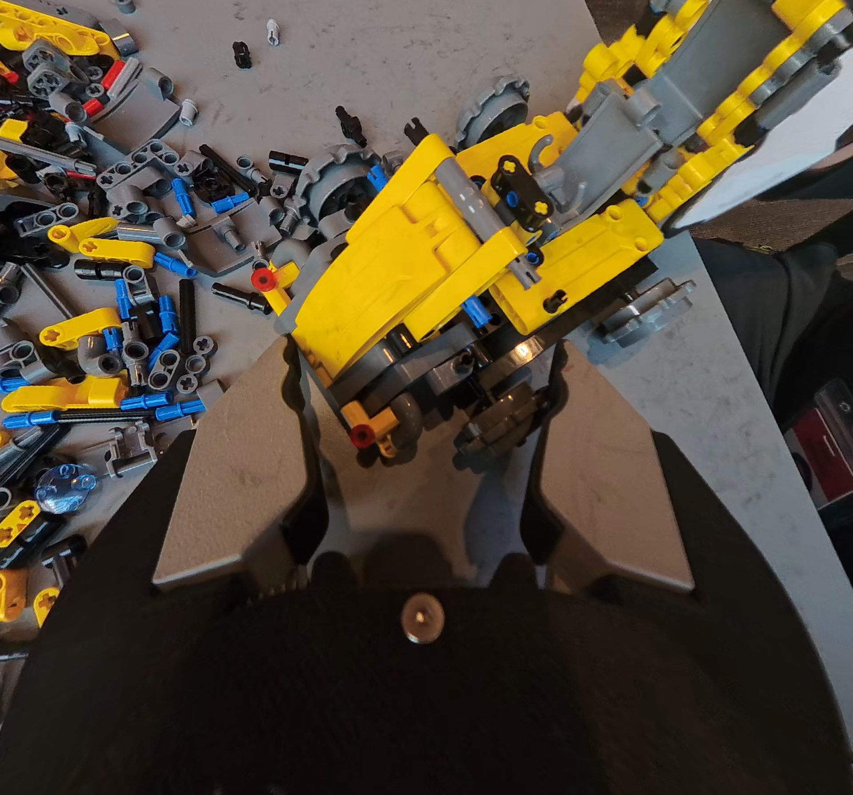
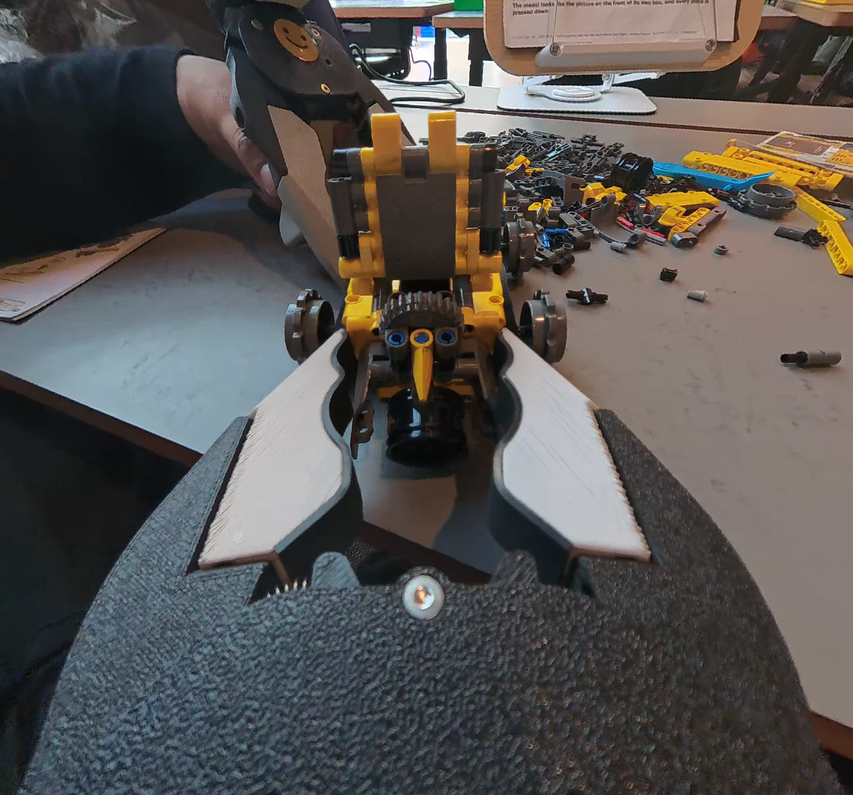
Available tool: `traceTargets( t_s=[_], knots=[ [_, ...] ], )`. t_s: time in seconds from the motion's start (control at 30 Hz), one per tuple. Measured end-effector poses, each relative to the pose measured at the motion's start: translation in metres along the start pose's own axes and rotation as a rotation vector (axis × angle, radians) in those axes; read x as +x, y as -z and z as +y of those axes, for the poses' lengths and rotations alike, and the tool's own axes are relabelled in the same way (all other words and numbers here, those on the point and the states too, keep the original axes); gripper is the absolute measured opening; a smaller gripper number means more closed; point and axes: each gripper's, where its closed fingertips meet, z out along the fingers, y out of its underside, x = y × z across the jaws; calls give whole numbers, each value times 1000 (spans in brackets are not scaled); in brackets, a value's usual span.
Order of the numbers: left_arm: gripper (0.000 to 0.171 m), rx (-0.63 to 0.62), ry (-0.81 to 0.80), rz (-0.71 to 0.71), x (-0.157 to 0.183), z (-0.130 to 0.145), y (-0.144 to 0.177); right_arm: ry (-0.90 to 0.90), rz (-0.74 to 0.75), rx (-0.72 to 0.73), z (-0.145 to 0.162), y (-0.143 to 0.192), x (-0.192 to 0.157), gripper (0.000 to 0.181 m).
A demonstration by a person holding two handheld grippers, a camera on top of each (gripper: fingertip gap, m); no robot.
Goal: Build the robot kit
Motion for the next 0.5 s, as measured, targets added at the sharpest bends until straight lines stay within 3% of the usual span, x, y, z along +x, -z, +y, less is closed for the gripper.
traceTargets(
  t_s=[0.5],
  knots=[
    [105,-23,-3,-15,0,1,0,-24,-70,31,0,-3,1,60]
  ],
)
